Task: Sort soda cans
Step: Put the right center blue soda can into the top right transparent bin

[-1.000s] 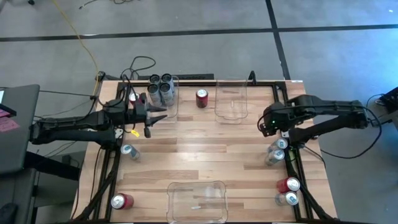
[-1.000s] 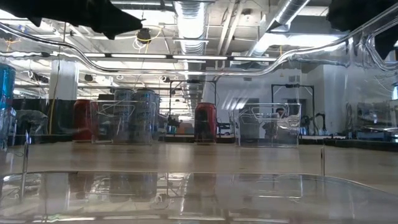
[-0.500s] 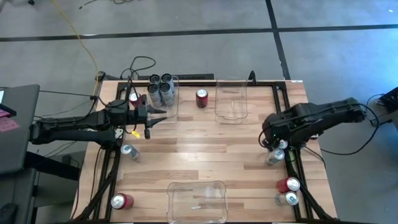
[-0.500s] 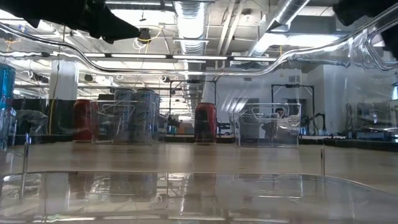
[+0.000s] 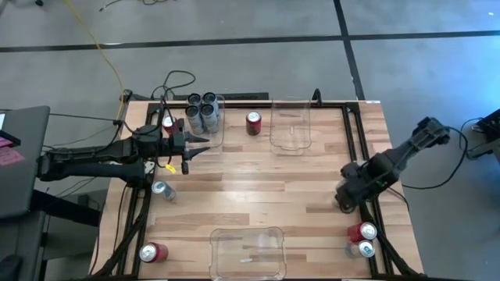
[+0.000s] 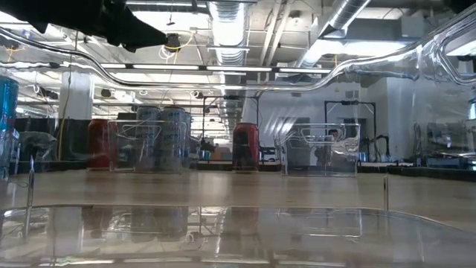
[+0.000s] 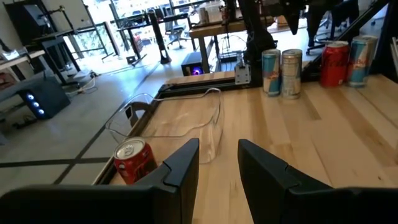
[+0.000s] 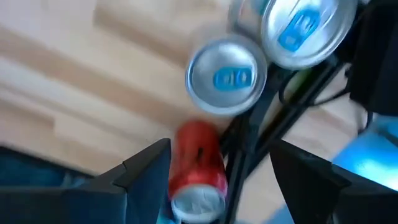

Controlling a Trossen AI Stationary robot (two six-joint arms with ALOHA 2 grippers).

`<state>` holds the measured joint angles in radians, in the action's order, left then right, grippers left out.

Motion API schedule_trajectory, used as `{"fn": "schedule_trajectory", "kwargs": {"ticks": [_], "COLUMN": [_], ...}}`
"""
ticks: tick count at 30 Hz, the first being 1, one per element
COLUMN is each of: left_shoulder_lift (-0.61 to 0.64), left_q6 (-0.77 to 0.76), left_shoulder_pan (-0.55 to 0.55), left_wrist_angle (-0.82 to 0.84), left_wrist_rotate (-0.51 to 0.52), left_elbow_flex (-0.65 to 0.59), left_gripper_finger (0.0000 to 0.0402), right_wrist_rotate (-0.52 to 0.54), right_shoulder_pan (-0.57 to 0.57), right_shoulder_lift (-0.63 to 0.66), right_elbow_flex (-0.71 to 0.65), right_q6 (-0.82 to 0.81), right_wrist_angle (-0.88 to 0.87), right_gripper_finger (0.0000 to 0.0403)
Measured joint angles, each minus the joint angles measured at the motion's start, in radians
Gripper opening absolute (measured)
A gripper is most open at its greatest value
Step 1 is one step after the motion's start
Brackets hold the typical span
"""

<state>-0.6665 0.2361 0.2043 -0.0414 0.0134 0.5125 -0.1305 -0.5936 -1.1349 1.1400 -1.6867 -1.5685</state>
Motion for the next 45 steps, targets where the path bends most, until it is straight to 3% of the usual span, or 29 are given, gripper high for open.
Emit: {"fn": "schedule_trajectory", "kwargs": {"ticks": [5,15,22,27,34,40,45], "left_shoulder_lift": [0.0,0.0,0.0,0.0,0.0,0.0,0.0], "left_q6": [-0.051,-0.086,-0.073,-0.075,-0.075,-0.075,-0.073], "left_shoulder_pan": [0.0,0.0,0.0,0.0,0.0,0.0,0.0], "left_wrist_angle": [-0.001,-0.002,0.013,0.081,0.085,0.099,0.099], "left_wrist_rotate": [0.001,0.046,0.049,0.051,0.051,0.051,0.051], "left_elbow_flex": [0.0,0.0,0.006,0.035,0.035,0.035,0.035], "left_gripper_finger": [0.0108,0.0108,0.011,0.014,0.0201,0.0227,0.0229], "right_wrist_rotate": [0.137,0.149,0.153,0.157,0.157,0.156,0.157], "right_shoulder_pan": [-0.044,-0.06,-0.089,-0.114,-0.103,-0.104,-0.104], "right_shoulder_lift": [0.0,-0.005,-0.075,-0.112,-0.13,-0.126,-0.127], "right_elbow_flex": [0.0,0.0,0.0,0.0,-0.002,-0.084,-0.137], "right_q6": [-0.101,-0.205,-0.178,-0.172,-0.234,-0.404,-0.437], "right_wrist_angle": [0.03,0.016,0.005,0.005,0.004,0.021,0.077], "right_gripper_finger": [0.0294,0.0296,0.0297,0.0322,0.0393,0.039,0.0397]}}
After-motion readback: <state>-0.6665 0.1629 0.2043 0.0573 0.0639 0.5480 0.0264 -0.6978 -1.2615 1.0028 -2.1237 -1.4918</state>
